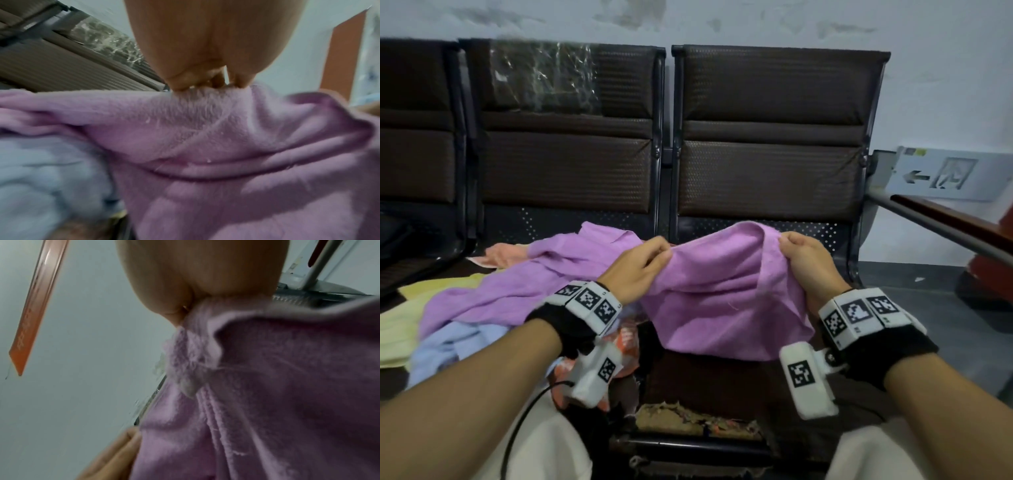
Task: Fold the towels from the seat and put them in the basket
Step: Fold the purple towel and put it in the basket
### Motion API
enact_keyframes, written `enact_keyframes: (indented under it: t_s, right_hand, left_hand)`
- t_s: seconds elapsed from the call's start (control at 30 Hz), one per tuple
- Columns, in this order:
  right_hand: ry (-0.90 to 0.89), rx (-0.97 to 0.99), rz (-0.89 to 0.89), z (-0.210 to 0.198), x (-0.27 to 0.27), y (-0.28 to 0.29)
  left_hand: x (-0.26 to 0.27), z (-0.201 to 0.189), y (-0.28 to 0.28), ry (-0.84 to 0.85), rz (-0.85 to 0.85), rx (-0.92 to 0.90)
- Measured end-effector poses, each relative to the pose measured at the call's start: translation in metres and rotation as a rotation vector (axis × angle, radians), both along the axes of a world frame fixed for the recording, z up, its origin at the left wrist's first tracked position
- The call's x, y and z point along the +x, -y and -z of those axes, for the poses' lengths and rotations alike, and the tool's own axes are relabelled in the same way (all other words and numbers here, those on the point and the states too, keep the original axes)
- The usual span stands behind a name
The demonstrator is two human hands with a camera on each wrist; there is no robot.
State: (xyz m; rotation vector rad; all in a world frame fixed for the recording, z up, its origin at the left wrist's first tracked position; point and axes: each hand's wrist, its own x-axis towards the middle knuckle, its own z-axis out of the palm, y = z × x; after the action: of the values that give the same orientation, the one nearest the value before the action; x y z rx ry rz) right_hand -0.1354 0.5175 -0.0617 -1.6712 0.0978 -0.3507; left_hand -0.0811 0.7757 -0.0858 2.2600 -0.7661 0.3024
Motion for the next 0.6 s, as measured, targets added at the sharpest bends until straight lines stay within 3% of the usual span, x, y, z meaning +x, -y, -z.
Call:
enact_keyframes:
  t_s: [0.13,0.23,0.3,0.4,0.6]
  right_hand:
    - [0.103,-0.18,-0.02,-0.005,-0.01,-0.005]
    - [0.097,-0.328,-0.246,-0.007,-0.015,-0.006]
    - [0.02,-0.349,-0.445,-0.002,-0.02,-0.007]
    - [-0.004,-0.456,-0.502,0.0,-0.024,-0.008]
    - [0.117,-0.112,-0.414,-0.012,-0.023,0.001]
  left_hand:
    - [-0.021,-0.024,0.03,-0.001,0.2,-0.176]
    - [-0.033,-0.038,0.048,-0.096,0.374,-0.317]
    - [-0.035,-0.039,0.055,-0.151,0.399,-0.365]
    - [-0.034,-0.034,0.059,-0.173,0.336,-0.365]
    - [-0.028,-0.024,0.053,-0.256,0.213,-0.425]
